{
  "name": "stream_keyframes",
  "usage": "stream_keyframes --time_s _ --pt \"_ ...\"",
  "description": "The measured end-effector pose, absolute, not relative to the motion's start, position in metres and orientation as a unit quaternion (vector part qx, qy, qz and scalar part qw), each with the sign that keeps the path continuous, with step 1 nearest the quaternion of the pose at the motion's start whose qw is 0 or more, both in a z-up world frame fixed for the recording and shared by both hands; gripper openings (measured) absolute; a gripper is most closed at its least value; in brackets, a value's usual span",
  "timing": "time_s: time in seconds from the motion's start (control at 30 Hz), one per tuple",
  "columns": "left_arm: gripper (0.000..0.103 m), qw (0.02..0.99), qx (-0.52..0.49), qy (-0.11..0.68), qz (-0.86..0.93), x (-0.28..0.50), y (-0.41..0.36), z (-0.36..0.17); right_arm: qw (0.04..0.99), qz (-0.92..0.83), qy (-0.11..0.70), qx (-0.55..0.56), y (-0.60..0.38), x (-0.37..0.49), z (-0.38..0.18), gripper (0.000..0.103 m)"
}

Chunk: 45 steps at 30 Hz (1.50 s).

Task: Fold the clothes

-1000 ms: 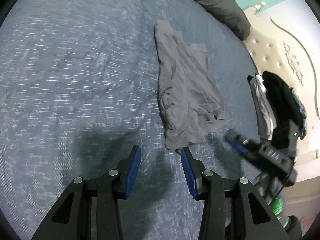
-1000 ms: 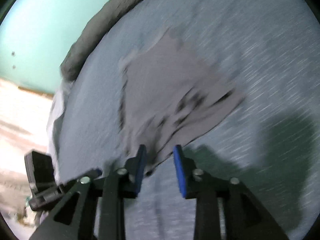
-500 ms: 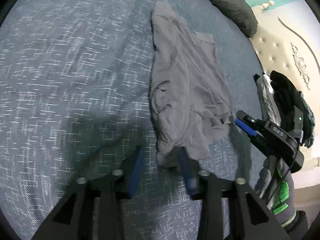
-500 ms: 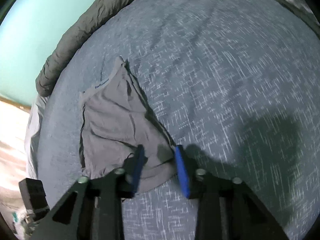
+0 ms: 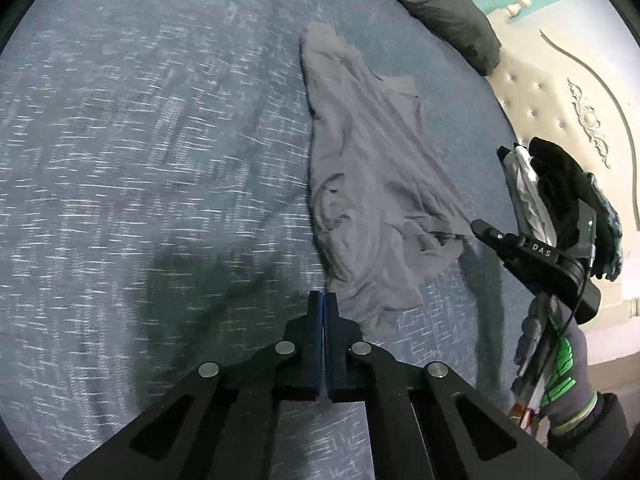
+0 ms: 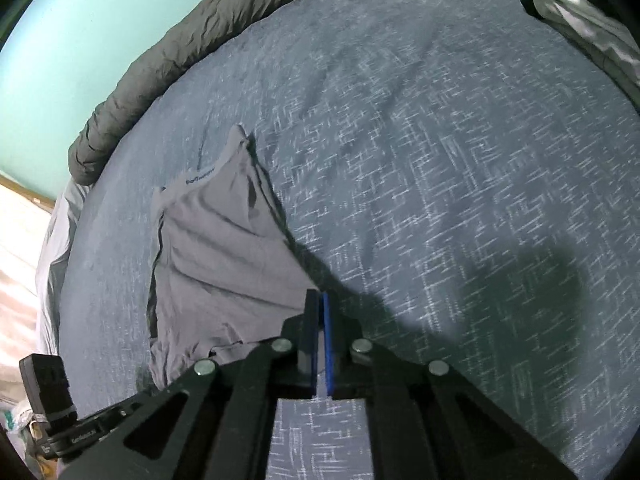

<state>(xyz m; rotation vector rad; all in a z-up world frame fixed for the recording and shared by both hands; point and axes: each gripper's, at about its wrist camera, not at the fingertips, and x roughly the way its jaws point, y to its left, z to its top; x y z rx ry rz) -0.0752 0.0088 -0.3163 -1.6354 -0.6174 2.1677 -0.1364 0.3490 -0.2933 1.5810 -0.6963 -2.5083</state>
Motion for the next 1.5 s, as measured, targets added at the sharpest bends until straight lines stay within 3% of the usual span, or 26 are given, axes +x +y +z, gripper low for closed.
stream_keyframes --time_s 0.17,0.2,0.23,0.3,0.43,0.63,1.13,1.17,1.23,1.5 --pt "0.002 0.164 -0.587 -0.220 0.762 -0.071 0.007 -0.316 0.038 -0.819 -0.234 0.522 0.348 -0.137 -0.298 0.002" --pt "0.011 0.159 -0.586 -0.218 0.764 -0.071 0.010 -0.315 0.039 -0.819 -0.235 0.522 0.347 -0.137 -0.298 0.002" --pt "0.028 0.155 -0.585 -0.217 0.766 -0.070 0.012 -0.313 0.040 -0.819 -0.235 0.522 0.342 -0.139 -0.299 0.002" --pt "0.043 0.158 -0.579 -0.212 0.771 -0.068 0.019 -0.308 0.042 -0.818 -0.235 0.523 0.341 -0.142 -0.300 0.002" --pt "0.048 0.153 -0.582 -0.194 0.775 -0.070 0.035 -0.307 0.044 -0.817 -0.240 0.522 0.341 -0.141 -0.299 0.002" --pt "0.048 0.146 -0.593 -0.219 0.761 -0.075 0.040 -0.313 0.049 -0.816 -0.234 0.526 0.349 -0.132 -0.298 0.002" --pt "0.048 0.158 -0.588 -0.147 0.779 -0.076 0.079 -0.296 0.053 -0.812 -0.236 0.531 0.349 -0.116 -0.300 0.002" --pt "0.044 0.158 -0.591 -0.139 0.779 -0.077 0.082 -0.298 0.052 -0.812 -0.237 0.531 0.350 -0.115 -0.299 0.002" --pt "0.001 0.163 -0.596 -0.124 0.776 -0.077 0.083 -0.302 0.052 -0.812 -0.238 0.530 0.351 -0.115 -0.298 0.002" --pt "0.002 0.176 -0.582 -0.122 0.784 -0.068 0.065 -0.294 0.055 -0.814 -0.241 0.526 0.374 -0.103 -0.297 0.002"
